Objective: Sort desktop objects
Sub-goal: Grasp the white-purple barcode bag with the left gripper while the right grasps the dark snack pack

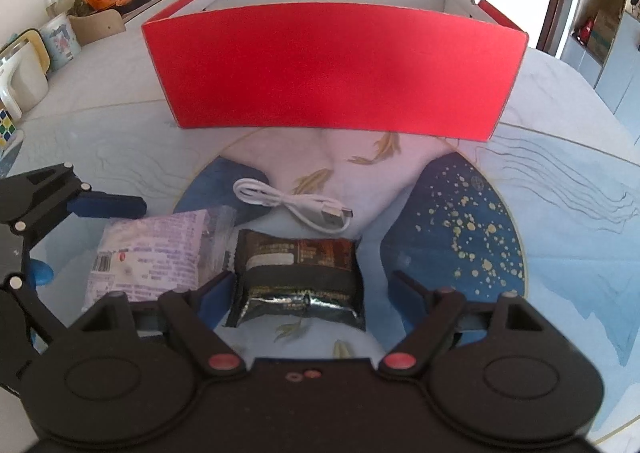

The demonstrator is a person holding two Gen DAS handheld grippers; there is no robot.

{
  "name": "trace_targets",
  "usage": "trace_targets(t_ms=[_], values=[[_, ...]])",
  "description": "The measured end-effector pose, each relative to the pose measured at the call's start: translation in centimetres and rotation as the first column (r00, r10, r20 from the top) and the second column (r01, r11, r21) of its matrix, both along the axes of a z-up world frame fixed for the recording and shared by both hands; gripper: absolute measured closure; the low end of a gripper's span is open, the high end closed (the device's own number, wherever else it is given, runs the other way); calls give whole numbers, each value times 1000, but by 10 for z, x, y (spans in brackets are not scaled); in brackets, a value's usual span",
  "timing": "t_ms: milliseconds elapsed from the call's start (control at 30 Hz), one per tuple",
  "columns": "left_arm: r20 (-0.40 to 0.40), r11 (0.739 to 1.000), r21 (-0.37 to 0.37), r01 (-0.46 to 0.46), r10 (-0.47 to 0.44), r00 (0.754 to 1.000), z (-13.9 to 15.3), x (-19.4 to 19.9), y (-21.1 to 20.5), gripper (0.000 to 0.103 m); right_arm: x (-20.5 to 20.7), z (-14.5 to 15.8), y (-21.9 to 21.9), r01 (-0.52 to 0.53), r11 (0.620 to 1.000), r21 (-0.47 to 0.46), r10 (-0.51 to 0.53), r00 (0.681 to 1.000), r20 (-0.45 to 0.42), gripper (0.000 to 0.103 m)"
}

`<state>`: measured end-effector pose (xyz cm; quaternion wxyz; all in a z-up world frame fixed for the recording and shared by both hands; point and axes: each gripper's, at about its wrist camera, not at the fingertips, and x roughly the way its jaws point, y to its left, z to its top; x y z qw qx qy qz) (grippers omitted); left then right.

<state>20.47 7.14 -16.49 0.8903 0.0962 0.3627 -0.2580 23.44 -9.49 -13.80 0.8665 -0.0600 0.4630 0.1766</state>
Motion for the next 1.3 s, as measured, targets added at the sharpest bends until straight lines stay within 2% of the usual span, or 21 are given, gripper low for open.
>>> trace_targets(t_ms=[67,400,500,733,1000,1133,1300], values=[[18,1000,20,3,-3,1000,-2,-2,-1,0,1,0,2,0,1000,-5,0,1000,6,19],[33,1000,13,-20,19,999,-3,-3,-1,1,0,-2,6,2,1000,-30,-1,1000,28,21],[40,999,10,-30,30,999,-2,-3,0,7,-1,-2,5,7,1000,-29,-6,999,32,23],[43,999,12,-44,43,998,1,-3,1,22,-4,0,6,-3,1000,-31,4,999,36,38],[37,998,17,-57,56,998,3,-4,-1,26,-6,1,6,-3,1000,-31,4,999,37,42],[38,997,17,-74,74,997,4,-4,-1,39,-8,2,4,-6,1000,-30,7,999,40,46],[34,996,18,-92,91,995,6,-4,-1,47,-13,4,0,-5,1000,-31,6,999,33,48]])
